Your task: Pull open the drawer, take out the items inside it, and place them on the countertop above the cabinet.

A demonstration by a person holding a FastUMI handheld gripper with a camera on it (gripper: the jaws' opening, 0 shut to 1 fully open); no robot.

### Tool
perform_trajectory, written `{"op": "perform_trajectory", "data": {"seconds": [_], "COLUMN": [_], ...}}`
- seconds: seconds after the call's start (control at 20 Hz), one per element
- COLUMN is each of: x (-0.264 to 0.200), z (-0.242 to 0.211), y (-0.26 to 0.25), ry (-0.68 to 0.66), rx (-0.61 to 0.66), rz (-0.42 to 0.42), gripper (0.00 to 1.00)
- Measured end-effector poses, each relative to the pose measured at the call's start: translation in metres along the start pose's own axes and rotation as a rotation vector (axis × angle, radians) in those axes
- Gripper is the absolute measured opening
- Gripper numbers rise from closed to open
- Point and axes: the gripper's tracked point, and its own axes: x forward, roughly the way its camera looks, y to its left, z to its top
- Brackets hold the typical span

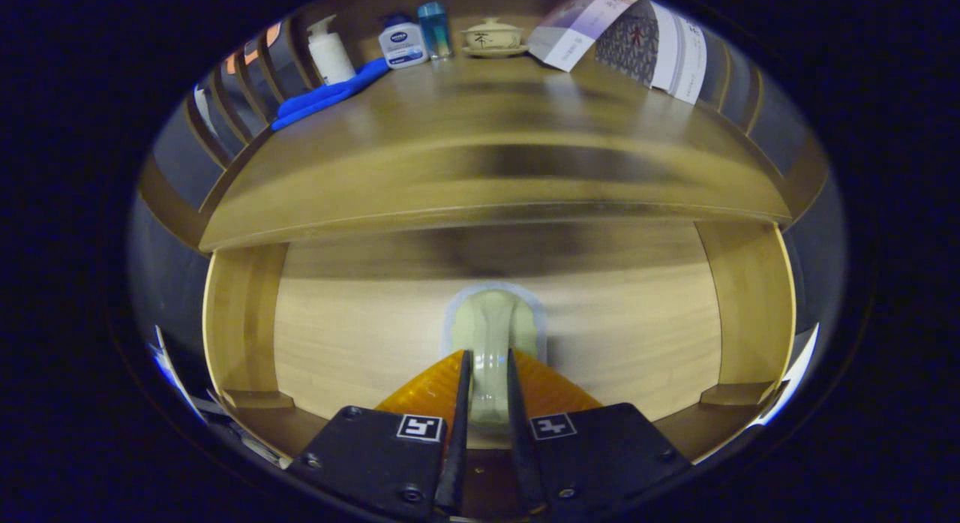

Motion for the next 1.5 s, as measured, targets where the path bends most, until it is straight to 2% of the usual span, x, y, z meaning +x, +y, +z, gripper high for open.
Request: {"op": "perform_trajectory", "data": {"seconds": [0.1,0.4,0.55,1.1,1.5], "x": [-0.003,-0.036,-0.063,-0.148,-0.129], "z": [0.001,0.005,0.009,0.057,0.134], "y": [-0.001,-0.003,0.002,0.02,0.027], "ry": [-0.011,-0.067,-0.093,-0.251,-0.312], "rx": [0.001,-0.005,0.013,-0.003,-0.025], "rz": [0.007,0.031,0.079,0.142,0.102], "gripper": [0.25,0.24,0.24,0.24,0.24]}}
